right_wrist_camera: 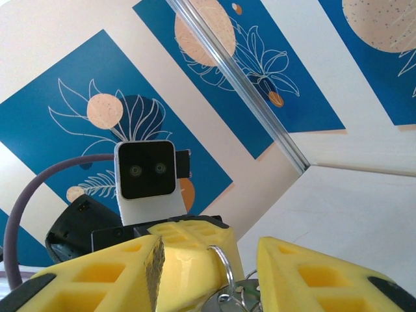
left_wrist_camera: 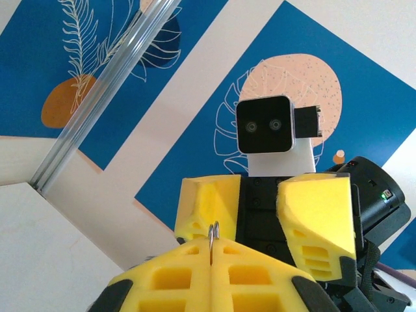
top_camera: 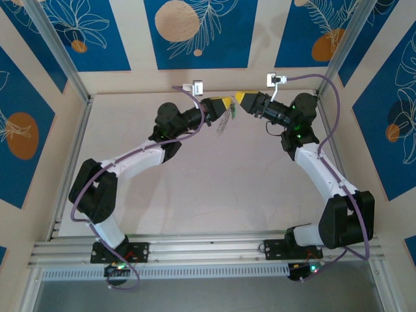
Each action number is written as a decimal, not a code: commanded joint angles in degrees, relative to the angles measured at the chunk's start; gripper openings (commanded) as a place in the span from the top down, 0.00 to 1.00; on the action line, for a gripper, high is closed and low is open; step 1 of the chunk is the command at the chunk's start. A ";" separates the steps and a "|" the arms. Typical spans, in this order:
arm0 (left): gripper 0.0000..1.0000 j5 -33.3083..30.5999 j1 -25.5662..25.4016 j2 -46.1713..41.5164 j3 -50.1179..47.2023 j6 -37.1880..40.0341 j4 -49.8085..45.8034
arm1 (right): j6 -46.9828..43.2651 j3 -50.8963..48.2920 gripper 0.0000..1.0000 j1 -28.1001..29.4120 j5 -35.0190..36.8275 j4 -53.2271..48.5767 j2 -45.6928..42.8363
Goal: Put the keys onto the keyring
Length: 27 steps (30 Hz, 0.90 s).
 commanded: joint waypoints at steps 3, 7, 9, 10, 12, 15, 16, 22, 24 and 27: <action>1.00 0.81 -0.90 0.22 2.80 -0.43 3.11 | -1.10 -0.24 0.58 0.61 0.00 0.78 0.86; 1.00 0.91 -0.92 0.28 2.98 -0.23 2.98 | -0.99 -0.24 0.61 0.89 -0.24 1.13 1.25; 1.00 0.94 -0.96 0.27 3.07 -0.24 2.97 | -0.98 -0.32 0.63 0.94 -0.38 1.24 1.48; 1.00 1.03 -0.96 0.35 3.15 -0.20 2.98 | -1.03 -0.32 0.64 0.99 -0.41 1.38 1.50; 1.00 1.06 -0.99 0.47 3.26 -0.25 3.02 | -1.04 -0.32 0.65 0.98 -0.42 1.37 1.53; 1.00 1.28 -0.97 0.75 3.41 -0.25 2.98 | -0.99 -0.11 0.68 1.08 -0.43 1.51 1.68; 1.00 1.26 -1.01 0.79 3.42 -0.32 2.98 | -0.97 -0.15 0.69 1.16 -0.42 1.56 1.85; 1.00 1.44 -0.97 1.04 3.51 -0.51 3.16 | -0.87 0.47 0.78 1.30 -0.66 1.74 2.28; 1.00 1.62 -0.97 1.22 3.68 -0.51 3.15 | -0.94 0.55 0.80 1.34 -0.90 2.06 2.36; 1.00 1.77 -1.04 1.35 3.84 -0.60 3.20 | -0.64 0.73 0.86 1.38 -1.91 2.58 2.62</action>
